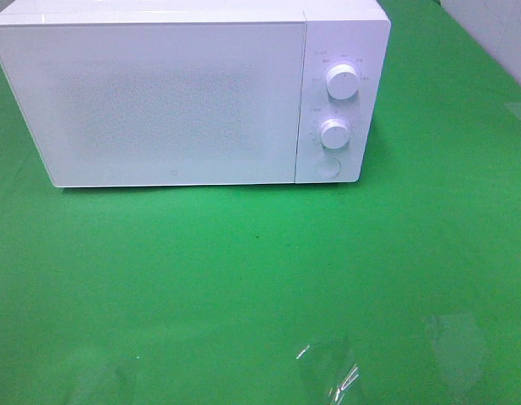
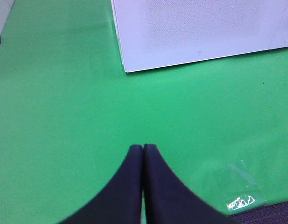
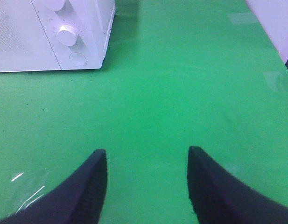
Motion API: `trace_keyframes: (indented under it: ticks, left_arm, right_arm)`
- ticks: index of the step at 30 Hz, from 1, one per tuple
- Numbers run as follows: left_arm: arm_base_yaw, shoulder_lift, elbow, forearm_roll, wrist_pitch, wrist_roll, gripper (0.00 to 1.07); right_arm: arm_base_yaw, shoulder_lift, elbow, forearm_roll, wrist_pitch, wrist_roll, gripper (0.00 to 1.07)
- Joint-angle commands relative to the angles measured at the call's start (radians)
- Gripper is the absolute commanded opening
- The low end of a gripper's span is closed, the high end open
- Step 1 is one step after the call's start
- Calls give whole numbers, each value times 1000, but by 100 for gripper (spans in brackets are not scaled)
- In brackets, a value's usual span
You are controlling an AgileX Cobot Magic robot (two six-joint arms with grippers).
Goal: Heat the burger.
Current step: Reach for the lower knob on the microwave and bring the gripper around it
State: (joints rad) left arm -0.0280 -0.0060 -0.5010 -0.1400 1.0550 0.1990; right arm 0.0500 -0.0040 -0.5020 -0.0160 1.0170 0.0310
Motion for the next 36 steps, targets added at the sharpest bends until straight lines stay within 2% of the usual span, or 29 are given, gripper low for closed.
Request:
trace_keyframes:
  ticks: [1, 27, 33, 36]
  left_arm:
    - [4, -10, 3, -5, -14, -1, 0]
    - [4, -10, 3, -5, -14, -1, 0]
    - [4, -10, 3, -5, -14, -1, 0]
    - [4, -10, 3, -5, -14, -1, 0]
  right_arm:
    - [0, -26, 1, -5, -11, -5, 49]
    - [0, -21, -7, -5, -25, -5, 49]
    - [0, 44, -25, -5, -107, -5, 49]
    - [0, 137, -22, -5, -239, -5, 49]
